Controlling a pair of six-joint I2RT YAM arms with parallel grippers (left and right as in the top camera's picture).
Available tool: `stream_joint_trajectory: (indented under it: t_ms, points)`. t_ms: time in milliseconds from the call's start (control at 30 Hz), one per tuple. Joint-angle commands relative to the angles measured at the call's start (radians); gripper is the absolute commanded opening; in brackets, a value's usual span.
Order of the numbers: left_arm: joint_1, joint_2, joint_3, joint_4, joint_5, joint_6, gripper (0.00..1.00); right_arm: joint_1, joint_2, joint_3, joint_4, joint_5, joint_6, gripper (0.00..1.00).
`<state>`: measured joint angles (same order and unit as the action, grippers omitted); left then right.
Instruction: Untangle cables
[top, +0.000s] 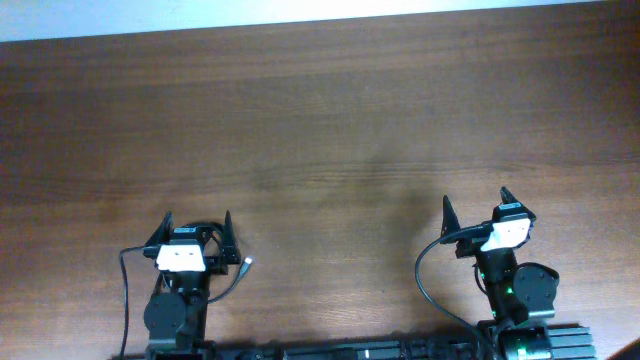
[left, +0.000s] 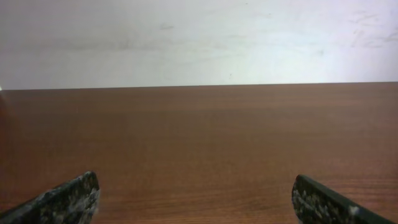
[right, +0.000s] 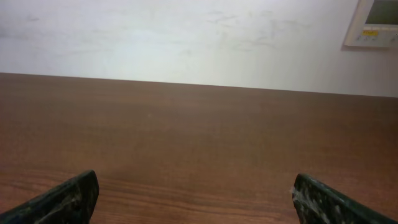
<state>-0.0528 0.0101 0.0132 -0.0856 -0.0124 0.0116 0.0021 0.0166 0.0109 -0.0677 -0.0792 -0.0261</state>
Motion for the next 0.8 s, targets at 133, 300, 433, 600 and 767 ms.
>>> stream_joint_trajectory:
  t_ms: [133, 300, 433, 600, 767]
  points:
    - [0.005, -0.004, 0.080, -0.093, -0.014, 0.018, 0.99, -0.003, 0.002, -0.005, -0.005, 0.012, 0.004, 0.99]
    - [0.005, -0.004, 0.110, -0.137, -0.014, 0.019, 0.99, -0.003, 0.002, -0.005, -0.005, 0.012, 0.004, 0.99]
    - [0.005, -0.004, 0.114, -0.137, -0.010, 0.018, 0.99, -0.003, 0.002, -0.005, -0.005, 0.012, 0.004, 0.99]
    - [0.005, 0.007, 0.153, -0.179, -0.011, 0.019, 0.99, -0.003, 0.002, -0.005, -0.005, 0.012, 0.004, 0.99]
    - [0.005, 0.057, 0.194, -0.198, -0.011, 0.019, 0.99, -0.003, 0.002, -0.005, -0.005, 0.012, 0.004, 0.99]
